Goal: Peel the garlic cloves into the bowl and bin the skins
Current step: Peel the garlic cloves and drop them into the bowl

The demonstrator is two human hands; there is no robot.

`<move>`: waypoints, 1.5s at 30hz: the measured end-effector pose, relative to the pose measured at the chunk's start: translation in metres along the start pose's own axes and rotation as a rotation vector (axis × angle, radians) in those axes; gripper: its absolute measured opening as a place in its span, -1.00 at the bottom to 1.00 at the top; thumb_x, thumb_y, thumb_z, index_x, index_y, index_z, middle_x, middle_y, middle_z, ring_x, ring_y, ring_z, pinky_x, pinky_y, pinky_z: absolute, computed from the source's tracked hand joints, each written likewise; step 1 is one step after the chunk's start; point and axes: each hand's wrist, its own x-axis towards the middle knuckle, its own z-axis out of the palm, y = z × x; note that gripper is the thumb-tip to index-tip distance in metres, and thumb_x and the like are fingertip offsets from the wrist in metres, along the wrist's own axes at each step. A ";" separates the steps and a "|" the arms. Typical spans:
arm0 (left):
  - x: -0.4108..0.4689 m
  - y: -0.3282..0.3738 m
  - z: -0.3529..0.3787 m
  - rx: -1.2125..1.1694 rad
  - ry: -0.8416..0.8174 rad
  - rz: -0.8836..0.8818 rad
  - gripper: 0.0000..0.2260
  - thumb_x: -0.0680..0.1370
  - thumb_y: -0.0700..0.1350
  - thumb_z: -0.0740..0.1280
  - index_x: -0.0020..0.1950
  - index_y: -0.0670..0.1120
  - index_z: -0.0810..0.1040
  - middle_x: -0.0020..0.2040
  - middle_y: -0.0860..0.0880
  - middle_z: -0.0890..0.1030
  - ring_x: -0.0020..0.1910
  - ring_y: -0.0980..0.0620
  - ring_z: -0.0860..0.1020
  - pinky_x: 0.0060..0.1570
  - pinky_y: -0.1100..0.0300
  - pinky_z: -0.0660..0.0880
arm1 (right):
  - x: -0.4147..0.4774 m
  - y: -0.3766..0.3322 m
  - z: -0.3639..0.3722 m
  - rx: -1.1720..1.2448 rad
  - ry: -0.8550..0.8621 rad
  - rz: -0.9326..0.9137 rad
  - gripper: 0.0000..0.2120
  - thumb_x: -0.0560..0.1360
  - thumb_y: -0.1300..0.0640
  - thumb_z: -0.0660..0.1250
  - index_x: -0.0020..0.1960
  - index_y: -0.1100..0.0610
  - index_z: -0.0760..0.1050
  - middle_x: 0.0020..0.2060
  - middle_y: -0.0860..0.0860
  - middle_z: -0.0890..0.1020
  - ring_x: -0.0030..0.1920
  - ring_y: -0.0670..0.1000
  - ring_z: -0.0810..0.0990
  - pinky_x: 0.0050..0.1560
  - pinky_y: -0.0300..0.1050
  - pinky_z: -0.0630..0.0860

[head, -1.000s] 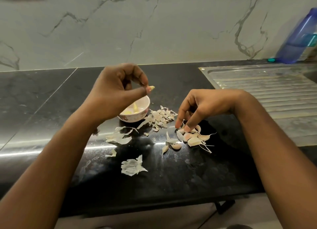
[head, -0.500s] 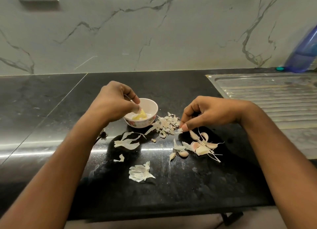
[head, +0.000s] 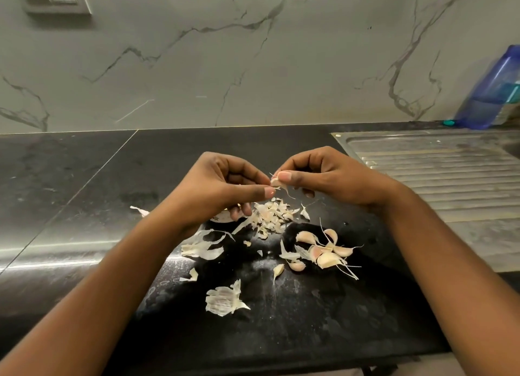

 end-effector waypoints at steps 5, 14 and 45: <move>0.000 0.000 0.003 0.002 0.076 0.082 -0.77 0.42 -0.20 0.59 0.03 -0.24 0.70 -0.16 -0.19 0.75 -0.23 -0.17 0.73 -0.24 0.14 0.70 | 0.000 0.000 0.002 0.105 0.022 -0.003 -0.79 0.65 0.06 0.39 0.17 0.14 0.71 -0.14 -0.03 0.70 -0.14 -0.06 0.58 -0.15 -0.20 0.55; 0.002 -0.005 0.008 -0.069 0.151 0.087 -0.84 0.50 -0.21 0.53 0.05 -0.21 0.73 -0.14 -0.16 0.76 -0.15 -0.13 0.76 -0.11 0.17 0.70 | 0.005 0.003 0.007 0.284 0.093 -0.024 -0.79 0.61 0.19 0.43 0.18 0.27 0.69 -0.08 0.13 0.75 -0.09 0.02 0.70 -0.07 -0.17 0.67; 0.006 -0.017 0.013 0.215 0.254 0.362 -0.84 0.55 -0.14 0.51 0.12 -0.10 0.76 -0.04 0.08 0.78 -0.06 0.15 0.75 -0.02 0.22 0.68 | 0.009 0.005 0.025 0.171 0.256 -0.121 -0.87 0.58 0.26 0.49 0.10 0.29 0.73 -0.14 0.15 0.77 -0.15 0.12 0.76 -0.12 -0.13 0.70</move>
